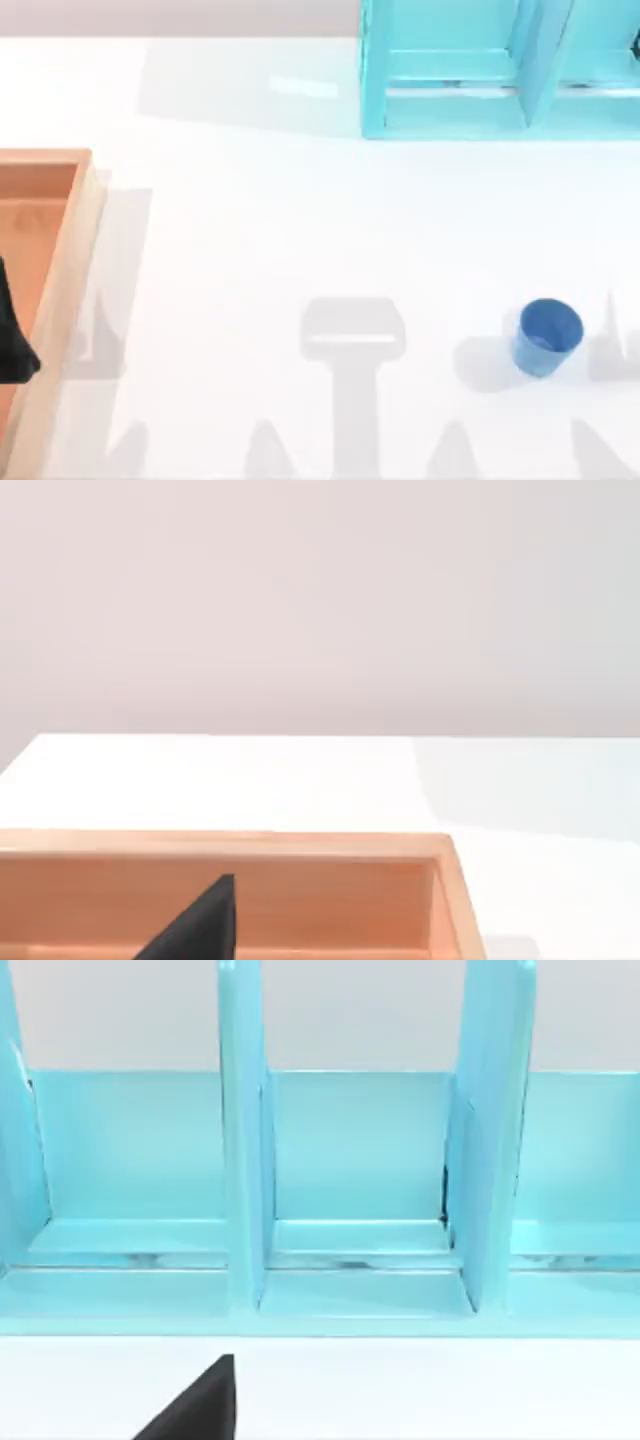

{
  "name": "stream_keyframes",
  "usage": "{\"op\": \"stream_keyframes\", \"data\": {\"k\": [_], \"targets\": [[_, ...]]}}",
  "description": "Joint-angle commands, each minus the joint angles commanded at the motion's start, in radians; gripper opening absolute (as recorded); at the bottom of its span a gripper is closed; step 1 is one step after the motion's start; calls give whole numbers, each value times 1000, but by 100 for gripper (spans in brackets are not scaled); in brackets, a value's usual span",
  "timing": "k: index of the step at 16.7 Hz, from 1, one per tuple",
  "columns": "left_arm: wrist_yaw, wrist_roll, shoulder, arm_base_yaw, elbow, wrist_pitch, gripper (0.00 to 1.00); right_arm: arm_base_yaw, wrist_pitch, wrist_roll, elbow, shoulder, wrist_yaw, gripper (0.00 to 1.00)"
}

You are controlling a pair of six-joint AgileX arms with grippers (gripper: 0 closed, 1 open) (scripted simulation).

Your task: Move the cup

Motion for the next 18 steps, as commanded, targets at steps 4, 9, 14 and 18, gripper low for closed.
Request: {"op": "stream_keyframes", "data": {"k": [4,9,14,18], "targets": [[0,0,0,0,0,0,100,11,-31,10,32,32,-1,100],[0,0,0,0,0,0,100,75,-251,76,279,298,-3,100],[0,0,0,0,0,0,100,165,-587,168,638,794,-3,100],[0,0,0,0,0,0,100,237,-860,242,918,1188,-3,100]]}}
